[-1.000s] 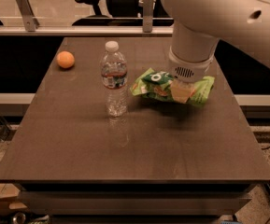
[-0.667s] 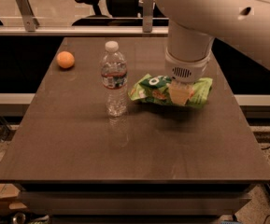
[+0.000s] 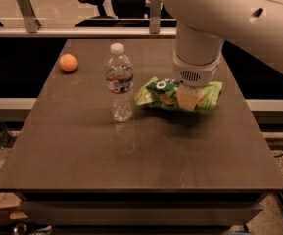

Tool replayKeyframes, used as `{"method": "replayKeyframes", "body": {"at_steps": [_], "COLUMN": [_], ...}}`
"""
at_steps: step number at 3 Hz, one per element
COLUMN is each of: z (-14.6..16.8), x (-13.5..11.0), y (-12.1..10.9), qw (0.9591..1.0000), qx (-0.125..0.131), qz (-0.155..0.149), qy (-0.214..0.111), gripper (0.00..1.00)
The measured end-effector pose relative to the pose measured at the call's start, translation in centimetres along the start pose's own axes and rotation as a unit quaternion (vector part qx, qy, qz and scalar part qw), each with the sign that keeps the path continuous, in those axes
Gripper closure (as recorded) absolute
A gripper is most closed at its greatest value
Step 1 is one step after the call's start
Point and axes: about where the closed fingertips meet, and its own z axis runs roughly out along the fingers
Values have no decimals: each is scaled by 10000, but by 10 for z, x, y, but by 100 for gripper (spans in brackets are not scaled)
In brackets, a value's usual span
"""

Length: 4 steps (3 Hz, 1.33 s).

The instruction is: Move green rice chip bag near water bottle

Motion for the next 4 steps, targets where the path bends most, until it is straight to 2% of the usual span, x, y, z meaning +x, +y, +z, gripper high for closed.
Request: {"method": "replayKeyframes", "body": {"at_steps": [2,3,4], "z": [0,1,1], "x": [-1,-1,-1], "y": [-1,-1,-1], "qw": [10000,10000,10000], "qx": [25,35,36], "qz": [2,3,4], "qy": [-25,-35,-35], "gripper": [12,0,0]}}
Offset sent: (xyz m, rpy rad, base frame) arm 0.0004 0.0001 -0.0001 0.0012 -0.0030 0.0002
